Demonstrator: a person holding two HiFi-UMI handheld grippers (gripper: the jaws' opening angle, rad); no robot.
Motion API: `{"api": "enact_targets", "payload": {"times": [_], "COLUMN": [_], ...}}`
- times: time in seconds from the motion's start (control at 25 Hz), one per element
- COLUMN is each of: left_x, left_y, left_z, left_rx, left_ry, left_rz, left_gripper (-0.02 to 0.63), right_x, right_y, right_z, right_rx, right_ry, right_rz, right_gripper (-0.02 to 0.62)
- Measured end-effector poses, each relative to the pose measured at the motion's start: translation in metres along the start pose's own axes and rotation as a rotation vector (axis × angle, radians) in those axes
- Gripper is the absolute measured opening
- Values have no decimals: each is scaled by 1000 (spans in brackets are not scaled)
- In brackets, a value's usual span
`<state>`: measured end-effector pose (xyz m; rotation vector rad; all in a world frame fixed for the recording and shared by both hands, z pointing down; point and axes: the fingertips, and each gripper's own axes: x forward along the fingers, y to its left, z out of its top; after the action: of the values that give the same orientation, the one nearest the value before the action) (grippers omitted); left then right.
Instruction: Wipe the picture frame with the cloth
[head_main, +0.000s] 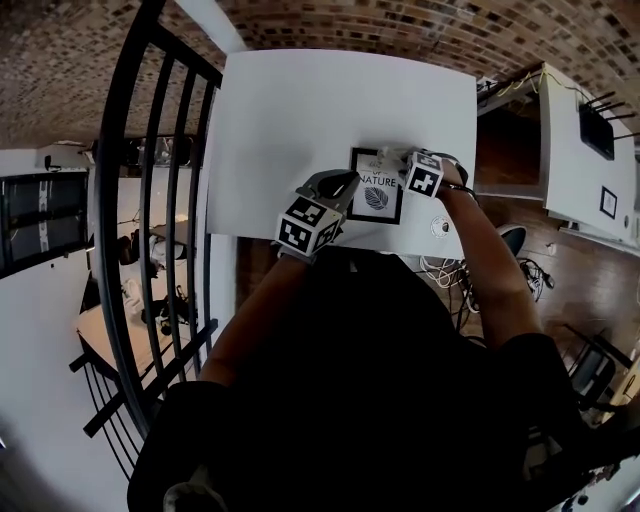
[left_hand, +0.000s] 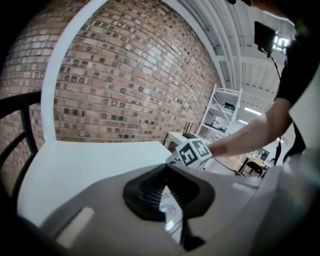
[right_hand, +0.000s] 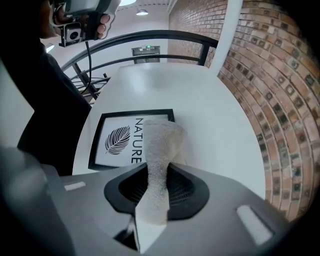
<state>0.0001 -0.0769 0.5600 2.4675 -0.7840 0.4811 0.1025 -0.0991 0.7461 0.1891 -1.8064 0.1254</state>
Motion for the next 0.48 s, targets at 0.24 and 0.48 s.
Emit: {"api": "enact_targets", "payload": {"times": [0.24, 0.48], "left_x": [1, -1], "left_y": [-6, -6], "left_z": [-3, -3], "left_rx": [5, -2], "left_ry": [1, 1], "left_rz": [-5, 8], "left_gripper": [0, 0], "right_x": [-10, -27], "right_y": [0, 5], "right_z": [-24, 17], "right_rx": [44, -21], "right_ry": [16, -78], "right_rz": [-18, -20], "right_gripper": [92, 92]}}
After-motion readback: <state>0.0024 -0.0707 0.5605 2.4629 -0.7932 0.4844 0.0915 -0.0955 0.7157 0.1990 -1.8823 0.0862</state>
